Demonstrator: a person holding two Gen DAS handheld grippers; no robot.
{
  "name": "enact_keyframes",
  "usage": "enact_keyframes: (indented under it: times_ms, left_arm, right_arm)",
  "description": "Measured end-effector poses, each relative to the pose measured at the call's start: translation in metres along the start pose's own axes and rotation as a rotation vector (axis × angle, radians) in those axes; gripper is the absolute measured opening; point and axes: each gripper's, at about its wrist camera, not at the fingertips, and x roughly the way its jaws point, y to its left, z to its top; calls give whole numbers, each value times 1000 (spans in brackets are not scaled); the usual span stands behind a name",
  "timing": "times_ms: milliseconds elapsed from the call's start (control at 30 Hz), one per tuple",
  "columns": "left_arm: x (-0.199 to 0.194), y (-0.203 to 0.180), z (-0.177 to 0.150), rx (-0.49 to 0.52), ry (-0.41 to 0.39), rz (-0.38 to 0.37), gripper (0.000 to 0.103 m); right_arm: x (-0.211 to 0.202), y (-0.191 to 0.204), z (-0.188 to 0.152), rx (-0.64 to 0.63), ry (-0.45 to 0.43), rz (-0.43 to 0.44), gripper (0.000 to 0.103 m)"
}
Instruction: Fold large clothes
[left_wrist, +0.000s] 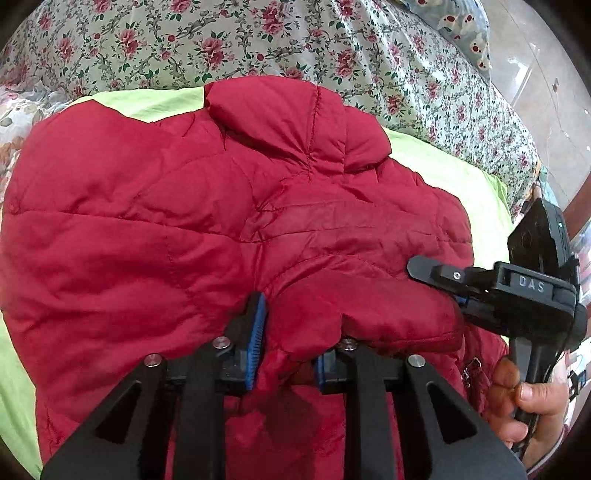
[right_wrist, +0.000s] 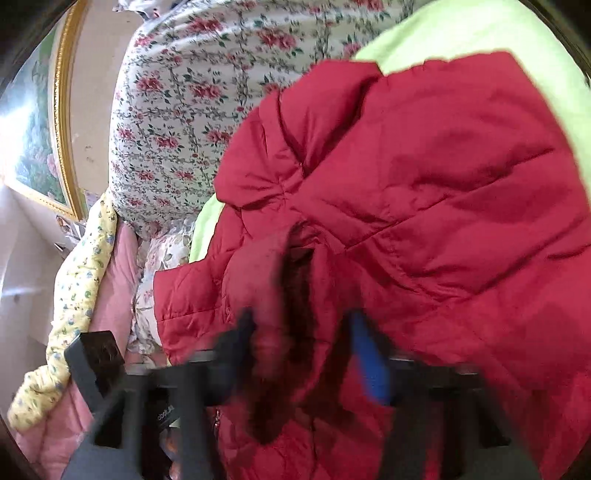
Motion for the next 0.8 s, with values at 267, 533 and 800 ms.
enact_keyframes:
  times_ms: [267,533,800]
  left_arm:
    - [-17,-4,-9,36,23,-77,44]
    - [-35,-3,-14,59,3,-101,66]
    - [-44,29,6,12,-64,-8,66]
  right_arm:
    - [-23,17,0,-90,-78,-52,9]
    - [-50,21,-4,-152,-144,-138,8]
    - [-85,-3,0,-152,-210,-235,8]
